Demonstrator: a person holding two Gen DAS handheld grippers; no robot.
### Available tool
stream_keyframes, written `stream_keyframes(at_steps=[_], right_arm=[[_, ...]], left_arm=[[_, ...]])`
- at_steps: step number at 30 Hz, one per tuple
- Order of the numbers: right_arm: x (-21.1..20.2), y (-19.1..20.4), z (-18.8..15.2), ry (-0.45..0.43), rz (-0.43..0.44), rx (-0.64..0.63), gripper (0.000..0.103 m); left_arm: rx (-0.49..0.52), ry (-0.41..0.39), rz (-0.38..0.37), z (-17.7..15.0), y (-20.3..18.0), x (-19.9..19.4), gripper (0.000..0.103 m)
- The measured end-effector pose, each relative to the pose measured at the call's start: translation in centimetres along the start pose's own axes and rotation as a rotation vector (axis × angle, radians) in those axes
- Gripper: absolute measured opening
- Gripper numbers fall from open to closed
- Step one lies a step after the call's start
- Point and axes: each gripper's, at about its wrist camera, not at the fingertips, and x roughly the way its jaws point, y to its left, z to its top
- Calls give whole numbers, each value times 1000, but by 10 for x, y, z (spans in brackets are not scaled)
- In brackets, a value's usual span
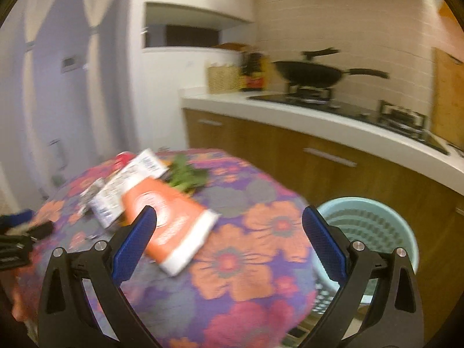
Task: Collect trash
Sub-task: 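Grasp the clear plastic bag with the left gripper while the right gripper grasps the orange paper cup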
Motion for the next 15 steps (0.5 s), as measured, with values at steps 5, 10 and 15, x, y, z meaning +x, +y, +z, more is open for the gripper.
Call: stream_keyframes(at_steps=[5,10,15], right_arm=[[13,17,-5,44,61,-58,95],[23,16,-6,74,100,-70,95],[34,8,-5,93,146,-63,95]], left_arm=[[-24,142,-122,-13,-10,37,91],[10,227,-97,-19,-30,58,85],[54,272,-80,-24,-48,70,72]])
